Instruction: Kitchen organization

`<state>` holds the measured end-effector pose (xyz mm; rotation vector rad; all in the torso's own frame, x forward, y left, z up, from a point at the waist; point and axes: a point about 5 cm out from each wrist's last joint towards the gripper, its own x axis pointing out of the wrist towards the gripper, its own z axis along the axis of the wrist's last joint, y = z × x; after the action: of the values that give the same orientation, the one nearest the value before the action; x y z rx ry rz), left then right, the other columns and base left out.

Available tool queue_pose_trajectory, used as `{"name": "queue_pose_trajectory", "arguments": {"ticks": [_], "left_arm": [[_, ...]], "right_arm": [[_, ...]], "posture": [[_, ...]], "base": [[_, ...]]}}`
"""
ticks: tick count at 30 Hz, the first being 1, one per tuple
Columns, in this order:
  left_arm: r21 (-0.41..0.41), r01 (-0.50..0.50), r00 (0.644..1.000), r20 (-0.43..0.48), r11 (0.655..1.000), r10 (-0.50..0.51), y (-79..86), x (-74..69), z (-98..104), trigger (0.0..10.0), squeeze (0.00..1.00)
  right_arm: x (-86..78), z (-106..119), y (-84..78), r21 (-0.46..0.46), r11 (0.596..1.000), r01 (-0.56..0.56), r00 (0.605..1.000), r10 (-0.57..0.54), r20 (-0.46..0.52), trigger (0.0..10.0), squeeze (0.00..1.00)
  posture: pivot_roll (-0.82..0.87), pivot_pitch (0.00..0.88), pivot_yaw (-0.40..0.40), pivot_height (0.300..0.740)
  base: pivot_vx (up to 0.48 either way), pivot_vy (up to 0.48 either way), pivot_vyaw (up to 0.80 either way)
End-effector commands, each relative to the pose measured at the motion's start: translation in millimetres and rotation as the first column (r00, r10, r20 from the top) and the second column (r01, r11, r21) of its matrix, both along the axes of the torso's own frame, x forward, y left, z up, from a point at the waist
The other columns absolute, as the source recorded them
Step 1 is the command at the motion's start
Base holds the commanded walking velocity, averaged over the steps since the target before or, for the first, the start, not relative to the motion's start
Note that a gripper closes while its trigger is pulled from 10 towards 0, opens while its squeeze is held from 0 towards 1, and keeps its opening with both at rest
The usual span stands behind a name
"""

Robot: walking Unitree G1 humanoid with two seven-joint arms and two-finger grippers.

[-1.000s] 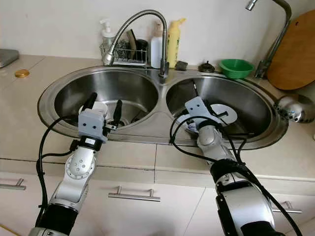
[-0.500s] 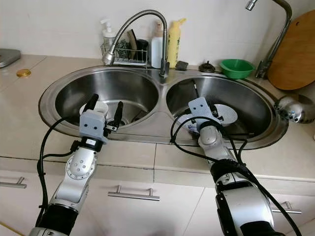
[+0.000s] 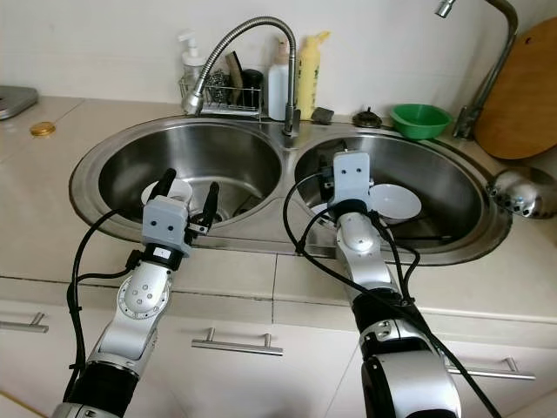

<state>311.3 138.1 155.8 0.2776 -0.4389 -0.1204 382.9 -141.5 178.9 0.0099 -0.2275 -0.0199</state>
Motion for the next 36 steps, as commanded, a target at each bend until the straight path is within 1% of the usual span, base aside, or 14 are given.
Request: {"name": "queue_pose_trajectory", "arguments": {"ticks": [1,4,7,11,12,13,14,15,20,24,26,27,31,36], "left_arm": [[0.006,0.003,1.000,-0.012,1.000,-0.003,-0.6,0.1,-2.0,10.0,0.00],[0.008,0.002,1.000,-0.014,1.000,-0.002,-0.2,0.0,-2.7,10.0,0.00],[0.011,0.002,1.000,-0.017,1.000,-0.002,0.0,-0.2,-3.5,10.0,0.00],[0.012,0.001,1.000,-0.020,1.000,-0.001,-0.4,-0.5,-4.4,10.0,0.00],[0.012,0.001,1.000,-0.021,1.000,-0.001,-0.6,-0.6,-4.7,10.0,0.00],[0.012,0.002,1.000,-0.022,1.000,-0.002,-0.6,-1.0,-5.0,10.0,0.00],[0.012,0.002,1.000,-0.022,1.000,-0.002,-0.6,-1.0,-5.0,10.0,0.00],[0.013,0.001,1.000,-0.023,1.000,-0.001,-0.3,-1.2,-5.6,10.0,0.00],[0.011,0.001,1.000,-0.021,1.000,-0.001,-0.2,-1.6,-5.7,10.0,0.00],[-0.010,0.011,1.000,-0.015,1.000,-0.011,-1.4,-3.8,-5.0,10.0,0.00],[-0.015,0.008,1.000,-0.019,1.000,-0.008,0.5,-5.2,-6.4,10.0,0.00],[-0.020,0.003,1.000,-0.019,1.000,-0.003,2.1,-6.2,-6.9,10.0,0.00],[-0.024,0.000,1.000,-0.015,1.000,0.000,2.1,-6.2,-5.5,10.0,0.00],[-0.026,-0.001,1.000,0.001,1.000,0.001,1.7,-5.4,-2.0,10.0,0.00]], "right_arm": [[-0.5,5.4,-7.0,0.049,0.999,0.017,1.000,-0.018,0.020,10.0,1.00],[-1.5,4.9,-9.5,0.038,0.999,0.028,0.999,-0.029,0.023,10.0,1.00],[-2.7,1.3,-12.6,0.051,0.998,0.039,0.999,-0.039,-0.002,10.0,1.00],[-3.1,-2.9,-19.8,0.094,0.992,0.088,0.995,-0.084,-0.045,10.0,1.00],[-3.1,-2.4,-21.3,0.097,0.990,0.099,0.994,-0.095,-0.045,10.0,0.89],[-3.8,0.5,-24.2,0.106,0.988,0.115,0.993,-0.112,-0.031,10.0,0.42],[-3.8,0.5,-24.2,0.106,0.988,0.115,0.993,-0.112,-0.031,10.0,0.42],[-4.7,3.9,-27.1,0.117,0.984,0.131,0.991,-0.130,-0.016,10.0,0.00],[-6.8,10.6,-33.1,0.140,0.975,0.171,0.985,-0.174,0.012,10.0,0.00],[-16.6,22.5,-35.5,0.090,0.984,0.156,0.981,-0.165,0.106,10.0,0.00],[-23.5,23.6,-33.5,0.035,0.991,0.130,0.980,-0.134,0.147,10.0,0.00],[-29.6,21.8,-31.0,-0.019,0.993,0.114,0.980,-0.110,0.167,10.0,0.00],[-38.4,18.2,-24.4,-0.077,0.994,0.076,0.979,-0.060,0.193,10.0,0.00],[-41.1,17.5,-18.0,-0.057,0.997,0.051,0.982,-0.039,0.186,10.0,0.00]], "posture": [[0.09,0.000,-0.031,0.740],[0.09,0.000,-0.031,0.740],[0.09,0.000,-0.031,0.740],[0.09,0.000,-0.031,0.740],[0.09,0.000,-0.031,0.740],[0.09,0.000,-0.031,0.740],[0.09,0.000,-0.031,0.740],[0.09,0.000,-0.031,0.740],[0.08,0.000,-0.031,0.740],[0.08,0.000,-0.035,0.740],[0.08,0.000,-0.036,0.740],[0.08,0.000,-0.037,0.740],[0.07,0.000,-0.038,0.740],[0.07,0.000,-0.034,0.740]], "base": [[0.000,0.000,0.00],[0.000,0.000,0.00],[0.000,0.000,0.00],[0.000,0.000,0.00],[0.000,0.000,0.00],[0.000,0.000,0.00],[0.000,0.000,0.00],[0.000,0.000,0.00],[0.000,0.000,0.00],[0.000,0.000,0.00],[0.000,0.000,0.00],[0.000,0.000,0.00],[0.000,0.000,0.00],[0.000,0.197,0.00]]}}
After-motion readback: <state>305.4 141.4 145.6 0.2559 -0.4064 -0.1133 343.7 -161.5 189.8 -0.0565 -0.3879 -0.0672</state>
